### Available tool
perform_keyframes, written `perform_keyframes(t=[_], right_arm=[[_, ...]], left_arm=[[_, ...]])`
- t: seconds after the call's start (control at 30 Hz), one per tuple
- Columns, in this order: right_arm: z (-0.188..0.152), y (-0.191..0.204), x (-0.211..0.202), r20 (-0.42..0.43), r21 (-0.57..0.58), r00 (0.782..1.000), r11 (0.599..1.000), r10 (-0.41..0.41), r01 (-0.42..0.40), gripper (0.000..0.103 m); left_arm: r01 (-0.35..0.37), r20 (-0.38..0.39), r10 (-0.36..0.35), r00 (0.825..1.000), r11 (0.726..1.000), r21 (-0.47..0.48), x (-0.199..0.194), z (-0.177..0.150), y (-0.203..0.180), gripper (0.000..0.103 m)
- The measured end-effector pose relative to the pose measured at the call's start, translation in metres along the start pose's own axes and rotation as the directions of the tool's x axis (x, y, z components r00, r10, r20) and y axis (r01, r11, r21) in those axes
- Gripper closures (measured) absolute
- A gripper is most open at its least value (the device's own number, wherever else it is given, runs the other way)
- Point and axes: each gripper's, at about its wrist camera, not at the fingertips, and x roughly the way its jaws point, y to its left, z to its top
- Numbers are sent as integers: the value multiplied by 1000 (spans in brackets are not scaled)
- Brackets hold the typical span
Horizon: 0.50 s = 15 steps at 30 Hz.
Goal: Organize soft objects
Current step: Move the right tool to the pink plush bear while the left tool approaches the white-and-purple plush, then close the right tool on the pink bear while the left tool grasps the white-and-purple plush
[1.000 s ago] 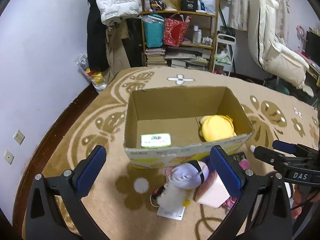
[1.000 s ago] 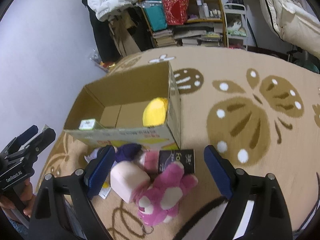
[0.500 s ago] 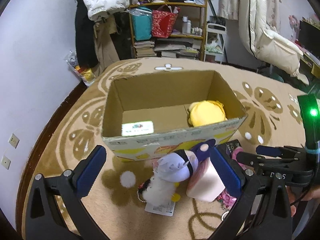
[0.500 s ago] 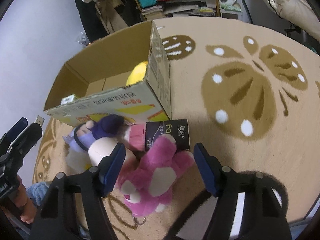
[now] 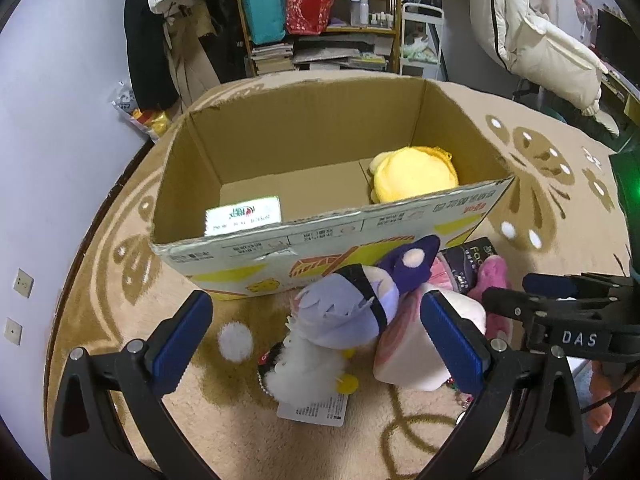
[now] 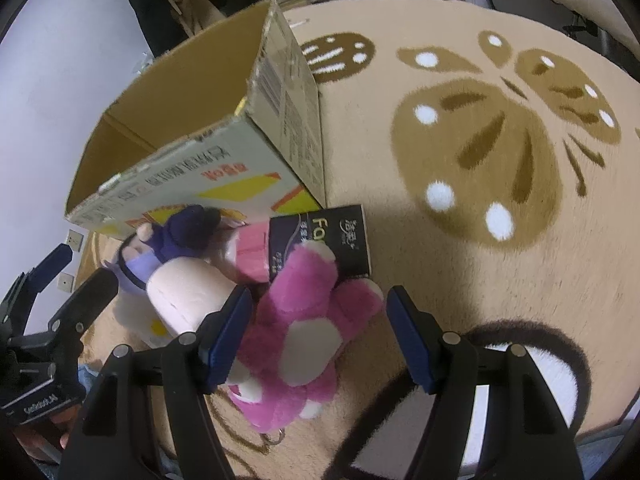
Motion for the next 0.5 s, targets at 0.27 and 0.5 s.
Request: perform_keyframes(t=[0.27,0.5], right_arm=[[2,0,15,-40,8,999,1000,-7,8,29],[6,-10,26,-64,67,997,997,33,-28,29]], left_arm=[[3,-15,-3,1000,1000,-7,16,2,1,1],[-15,-10,15,1000,1000,-10,24,3,1,1]])
